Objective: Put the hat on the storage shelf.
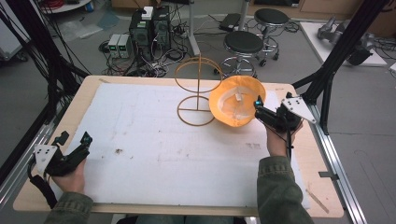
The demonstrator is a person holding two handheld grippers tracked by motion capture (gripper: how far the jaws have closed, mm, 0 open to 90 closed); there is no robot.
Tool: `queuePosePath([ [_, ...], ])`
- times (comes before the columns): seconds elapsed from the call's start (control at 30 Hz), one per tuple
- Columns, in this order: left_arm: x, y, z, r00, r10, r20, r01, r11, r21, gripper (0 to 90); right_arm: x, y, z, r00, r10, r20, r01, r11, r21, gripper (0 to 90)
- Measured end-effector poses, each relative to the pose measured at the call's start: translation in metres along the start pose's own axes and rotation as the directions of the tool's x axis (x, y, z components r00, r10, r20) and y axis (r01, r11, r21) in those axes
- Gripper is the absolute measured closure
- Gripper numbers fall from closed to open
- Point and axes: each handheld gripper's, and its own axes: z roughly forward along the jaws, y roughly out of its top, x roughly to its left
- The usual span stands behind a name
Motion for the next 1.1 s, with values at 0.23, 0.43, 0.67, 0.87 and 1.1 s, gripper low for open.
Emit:
queuePosePath([
  [0.23,0.0,0.0,0.001,1.0,-0.004,0.002,0.004,1.0,-0.003,26.0,-0.004,0.006,0.021,0.9996,0.019,0.021,-0.019,0.999,0.026,2.6],
  [0.43,0.0,-0.001,0.003,0.9999,-0.008,0.008,0.008,1.0,-0.003,26.0,-0.01,0.013,0.037,0.9985,0.042,0.034,-0.043,0.998,0.042,2.6],
  [0.67,0.0,-0.001,0.004,0.9998,-0.014,0.015,0.014,0.9999,-0.006,26.0,-0.012,0.015,0.064,0.9976,0.058,0.037,-0.062,0.994,0.095,2.7],
  [0.87,0.0,0.0,0.004,0.9997,-0.018,0.016,0.018,0.9998,-0.011,25.9,-0.017,0.021,0.079,0.9961,0.084,0.029,-0.087,0.986,0.14,4.6],
  [1.1,-0.001,-0.001,0.006,0.9997,-0.011,0.024,0.011,0.9999,-0.009,26.0,-0.027,0.015,0.092,0.9901,0.136,0.035,-0.141,0.966,0.217,4.5],
])
